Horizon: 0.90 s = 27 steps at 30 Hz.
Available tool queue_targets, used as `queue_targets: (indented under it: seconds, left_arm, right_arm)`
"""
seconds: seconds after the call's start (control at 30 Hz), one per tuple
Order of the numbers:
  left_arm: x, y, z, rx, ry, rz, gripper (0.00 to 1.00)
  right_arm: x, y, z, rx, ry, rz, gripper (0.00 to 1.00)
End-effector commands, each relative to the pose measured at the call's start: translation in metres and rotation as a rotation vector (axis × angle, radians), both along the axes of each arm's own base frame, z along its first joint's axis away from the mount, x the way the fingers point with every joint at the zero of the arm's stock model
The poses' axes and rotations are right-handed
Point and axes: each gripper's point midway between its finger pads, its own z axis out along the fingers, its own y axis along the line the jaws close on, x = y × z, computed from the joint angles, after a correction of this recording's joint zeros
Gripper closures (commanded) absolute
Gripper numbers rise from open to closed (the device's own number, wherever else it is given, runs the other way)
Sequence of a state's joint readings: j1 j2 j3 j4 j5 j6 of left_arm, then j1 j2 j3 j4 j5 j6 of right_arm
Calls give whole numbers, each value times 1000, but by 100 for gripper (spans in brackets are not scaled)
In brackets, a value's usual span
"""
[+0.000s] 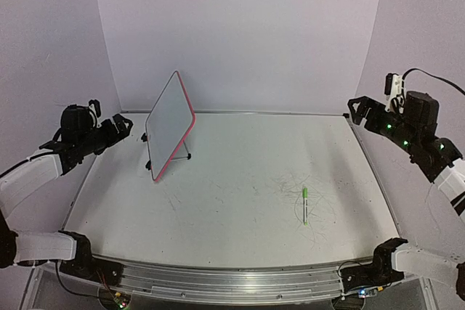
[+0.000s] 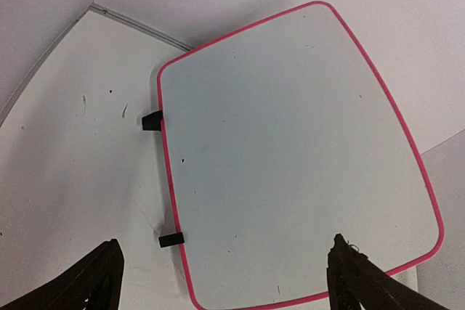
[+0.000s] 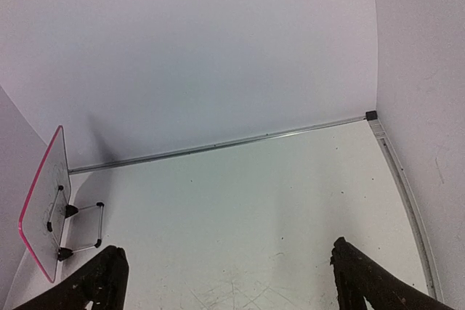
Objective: Write a sentence on the whiteboard
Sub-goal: Adjust the whiteboard stand at the corner of the board.
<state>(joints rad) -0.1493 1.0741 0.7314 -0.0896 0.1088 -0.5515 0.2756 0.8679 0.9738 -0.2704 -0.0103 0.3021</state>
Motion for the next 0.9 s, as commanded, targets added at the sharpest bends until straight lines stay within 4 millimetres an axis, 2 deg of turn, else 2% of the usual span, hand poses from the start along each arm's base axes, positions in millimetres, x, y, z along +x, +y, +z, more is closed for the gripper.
queue_targets:
  seconds: [0.0, 0.23, 0.4, 0.53, 0.63, 0.7, 0.87]
  left_arm:
    - [2, 6, -15, 8, 20, 35, 1]
    - [12, 11, -61, -13, 163, 107, 1]
    - [18, 11, -96, -2, 271, 115, 3]
    - [23, -4, -135, -14, 394, 46, 16]
    - [29, -8, -154, -9, 444, 29, 32]
    - [35, -1, -157, 29, 441, 55, 43]
    - [54, 10, -157, 74, 428, 96, 52]
  right_arm:
    - [0, -13, 14, 19, -66, -71, 2]
    - [-6, -34, 5, 63, -55, -194, 2]
    - [-13, -26, 7, 52, -61, -134, 2]
    - [-18, -21, 10, 57, -71, -97, 2]
    - [-19, -17, 8, 66, -67, -74, 2]
    - [-18, -12, 7, 71, -59, -47, 2]
    - [-14, 1, 2, 86, -33, 16, 2]
